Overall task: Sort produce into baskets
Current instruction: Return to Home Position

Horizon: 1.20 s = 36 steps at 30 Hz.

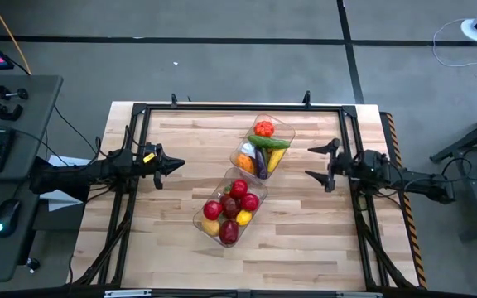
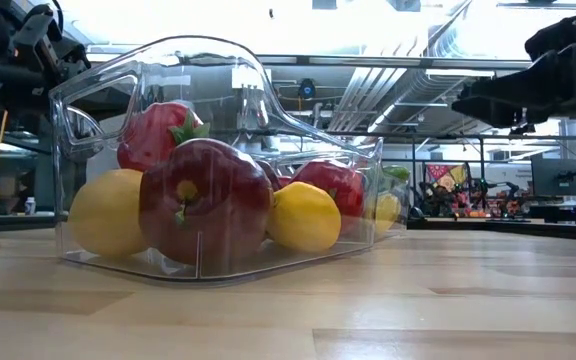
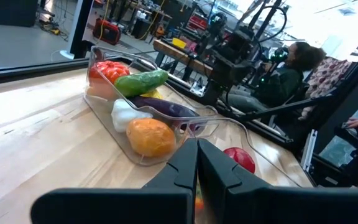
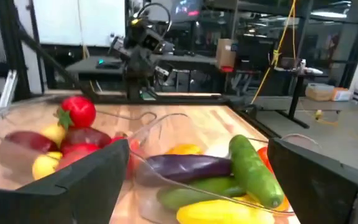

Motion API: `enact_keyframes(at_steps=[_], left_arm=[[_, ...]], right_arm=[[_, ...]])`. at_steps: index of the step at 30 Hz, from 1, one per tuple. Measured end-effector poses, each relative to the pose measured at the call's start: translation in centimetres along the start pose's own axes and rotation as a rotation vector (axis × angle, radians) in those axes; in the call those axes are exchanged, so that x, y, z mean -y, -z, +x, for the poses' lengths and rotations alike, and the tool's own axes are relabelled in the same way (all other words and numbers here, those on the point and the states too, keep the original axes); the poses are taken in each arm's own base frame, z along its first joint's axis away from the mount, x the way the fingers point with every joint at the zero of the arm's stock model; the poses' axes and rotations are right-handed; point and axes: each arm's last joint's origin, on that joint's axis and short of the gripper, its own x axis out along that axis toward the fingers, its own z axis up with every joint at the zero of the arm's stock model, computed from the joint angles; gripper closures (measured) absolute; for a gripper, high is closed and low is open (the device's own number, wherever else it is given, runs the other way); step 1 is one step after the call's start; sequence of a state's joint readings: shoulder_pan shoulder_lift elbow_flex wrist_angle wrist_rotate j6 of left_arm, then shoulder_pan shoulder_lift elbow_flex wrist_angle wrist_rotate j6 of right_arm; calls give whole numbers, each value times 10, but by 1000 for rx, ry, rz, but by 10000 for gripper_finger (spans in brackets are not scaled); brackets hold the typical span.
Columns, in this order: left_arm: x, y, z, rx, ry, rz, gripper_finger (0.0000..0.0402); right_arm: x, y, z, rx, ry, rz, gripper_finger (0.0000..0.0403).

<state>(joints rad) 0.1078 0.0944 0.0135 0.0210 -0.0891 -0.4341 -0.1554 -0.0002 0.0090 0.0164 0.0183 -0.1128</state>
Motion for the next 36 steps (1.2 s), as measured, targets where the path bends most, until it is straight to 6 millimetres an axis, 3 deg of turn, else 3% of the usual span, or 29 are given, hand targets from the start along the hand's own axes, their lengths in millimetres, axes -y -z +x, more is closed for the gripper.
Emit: enact_keyframes(at_steps=[7,36], left_arm=[[0,0,0,-2,-1,0,401],[0,0,0,-2,-1,0,401]], right_arm=[[1,0,0,-1,10,77,25],[1,1,1,-12,10,60,25]])
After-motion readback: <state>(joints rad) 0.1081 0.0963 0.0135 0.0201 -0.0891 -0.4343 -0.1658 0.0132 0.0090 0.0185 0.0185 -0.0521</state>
